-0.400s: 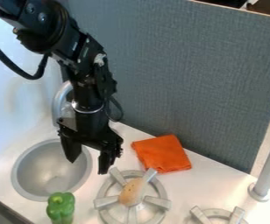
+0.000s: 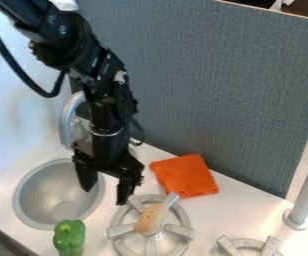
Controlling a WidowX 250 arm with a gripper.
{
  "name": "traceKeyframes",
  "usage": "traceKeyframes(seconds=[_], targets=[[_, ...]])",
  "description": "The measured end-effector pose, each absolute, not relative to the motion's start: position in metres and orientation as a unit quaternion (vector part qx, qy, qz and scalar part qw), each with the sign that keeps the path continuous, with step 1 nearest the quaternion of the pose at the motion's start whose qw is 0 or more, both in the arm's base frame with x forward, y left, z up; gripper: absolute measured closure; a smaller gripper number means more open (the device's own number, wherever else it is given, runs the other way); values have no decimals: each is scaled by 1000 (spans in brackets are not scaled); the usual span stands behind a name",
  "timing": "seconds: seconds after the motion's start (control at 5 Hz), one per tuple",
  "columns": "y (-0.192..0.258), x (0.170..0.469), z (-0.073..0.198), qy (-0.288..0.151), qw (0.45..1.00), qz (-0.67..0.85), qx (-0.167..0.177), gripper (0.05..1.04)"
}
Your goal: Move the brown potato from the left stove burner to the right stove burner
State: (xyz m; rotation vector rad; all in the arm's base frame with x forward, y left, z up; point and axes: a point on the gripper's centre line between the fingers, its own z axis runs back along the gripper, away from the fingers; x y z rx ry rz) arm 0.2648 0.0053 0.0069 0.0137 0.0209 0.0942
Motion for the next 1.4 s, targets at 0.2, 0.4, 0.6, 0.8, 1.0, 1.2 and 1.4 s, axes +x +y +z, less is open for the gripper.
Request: traceKeyframes(seconds=[0.2, 0.4, 0.6, 0.8, 1.0, 1.2, 1.4], targets=[[-7, 275, 1, 13, 1000, 26, 5, 80], [-17, 284, -19, 29, 999, 17, 7, 80], [-25, 291, -37, 47, 999, 12, 22, 80], [-29, 298, -51, 62, 998, 16, 28, 80], [-30, 304, -62, 75, 996, 26, 31, 80], [-31, 308, -77, 87, 995, 34, 32, 80], [-36, 312, -84, 88, 995, 46, 16, 80]])
